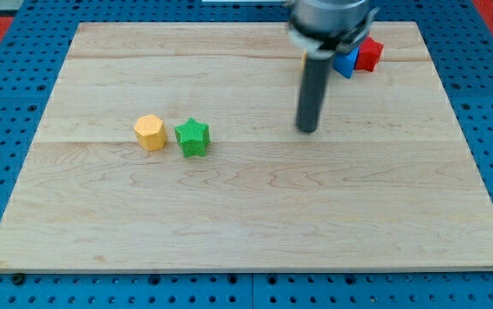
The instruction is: Push the yellow hexagom away from the green star
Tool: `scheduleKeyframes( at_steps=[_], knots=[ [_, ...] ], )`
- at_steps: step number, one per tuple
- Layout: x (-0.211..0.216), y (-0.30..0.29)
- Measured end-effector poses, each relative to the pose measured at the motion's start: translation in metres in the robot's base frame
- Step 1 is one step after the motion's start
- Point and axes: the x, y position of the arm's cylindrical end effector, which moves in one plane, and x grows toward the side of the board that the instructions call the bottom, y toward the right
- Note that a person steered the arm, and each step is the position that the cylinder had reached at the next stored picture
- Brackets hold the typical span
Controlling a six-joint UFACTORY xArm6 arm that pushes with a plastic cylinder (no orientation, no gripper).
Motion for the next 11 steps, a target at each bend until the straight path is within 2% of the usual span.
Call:
scheduleKeyframes(
  at_steps=[1, 2, 3, 4, 5, 6, 7, 8, 10, 11],
  knots=[
    [0.04, -0.128],
    [0.027, -0.201],
    [0.019, -0.239],
    [0.011, -0.202],
    [-0.004, -0.136],
    [-0.038, -0.129],
    [-0.067, -0.147],
    [-0.075, -0.15],
    [-0.09, -0.265],
    [-0.131, -0.215]
  ],
)
